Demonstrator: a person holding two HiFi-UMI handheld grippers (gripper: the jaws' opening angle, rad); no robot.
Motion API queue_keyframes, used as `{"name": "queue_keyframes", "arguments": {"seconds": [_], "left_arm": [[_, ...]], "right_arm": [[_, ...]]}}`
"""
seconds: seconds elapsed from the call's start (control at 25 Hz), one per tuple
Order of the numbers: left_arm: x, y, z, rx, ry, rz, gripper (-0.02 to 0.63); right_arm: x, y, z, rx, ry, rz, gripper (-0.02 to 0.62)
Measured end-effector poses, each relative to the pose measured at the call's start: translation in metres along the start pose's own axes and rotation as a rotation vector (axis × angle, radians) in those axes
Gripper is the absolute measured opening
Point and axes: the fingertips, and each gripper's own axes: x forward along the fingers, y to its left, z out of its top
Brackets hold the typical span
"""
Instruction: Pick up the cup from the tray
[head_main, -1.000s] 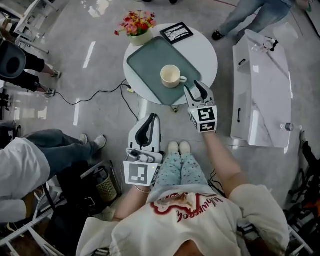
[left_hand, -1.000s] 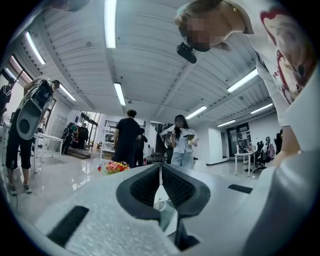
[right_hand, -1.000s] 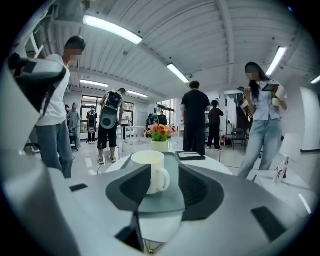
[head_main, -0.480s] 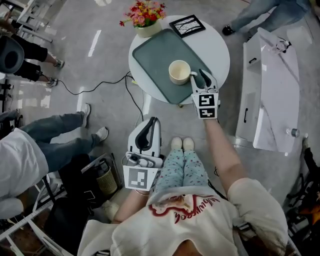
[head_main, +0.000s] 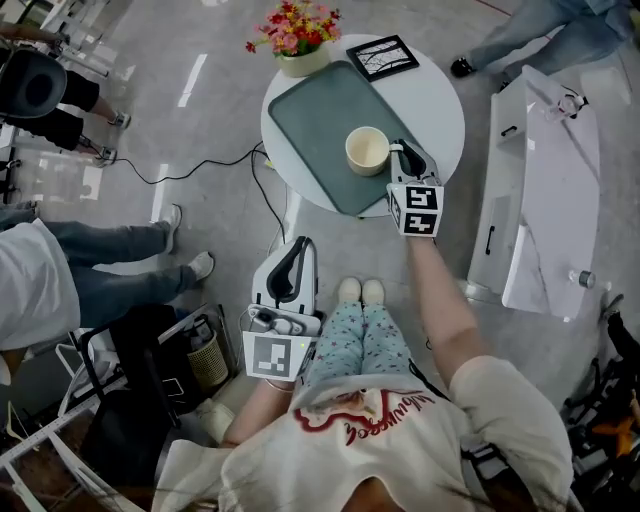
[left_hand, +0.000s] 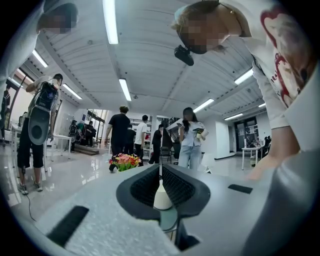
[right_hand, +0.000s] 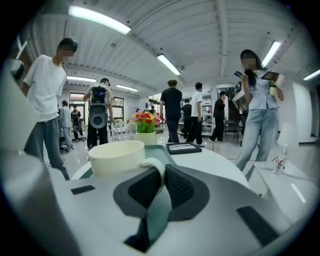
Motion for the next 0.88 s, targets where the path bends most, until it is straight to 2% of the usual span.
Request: {"name": "queue_keyframes", "arguments": {"seconds": [0.16, 0.32, 0.52, 0.72, 0.88], "left_arm": [[0.004, -0.001, 0.008, 0.005, -0.012, 0.002, 0.026], [0.009, 0.002, 0.024, 0.047, -0.036, 0.002, 0.026], [0.028, -0.005, 0.057, 0.076, -0.093, -0.018, 0.026], [0.04, -0.016, 0.073, 0.068, -0.12, -0.049, 0.026], [0.044, -0.03, 0.08, 0.068, -0.128, -0.081, 0.026]], "right_arm": [[-0.015, -0.014, 0.01, 0.021, 0.039, -0.052, 0.045], [-0.045, -0.011, 0.044, 0.038, 0.012, -0.057, 0.044], [-0.092, -0.003, 0.097, 0.099, 0.026, 0.014, 0.046], [-0.146, 0.003, 0.148, 0.107, -0.016, 0.082, 0.044], [-0.176, 0.005, 0.178, 0.149, -0.087, 0.142, 0.044]]}}
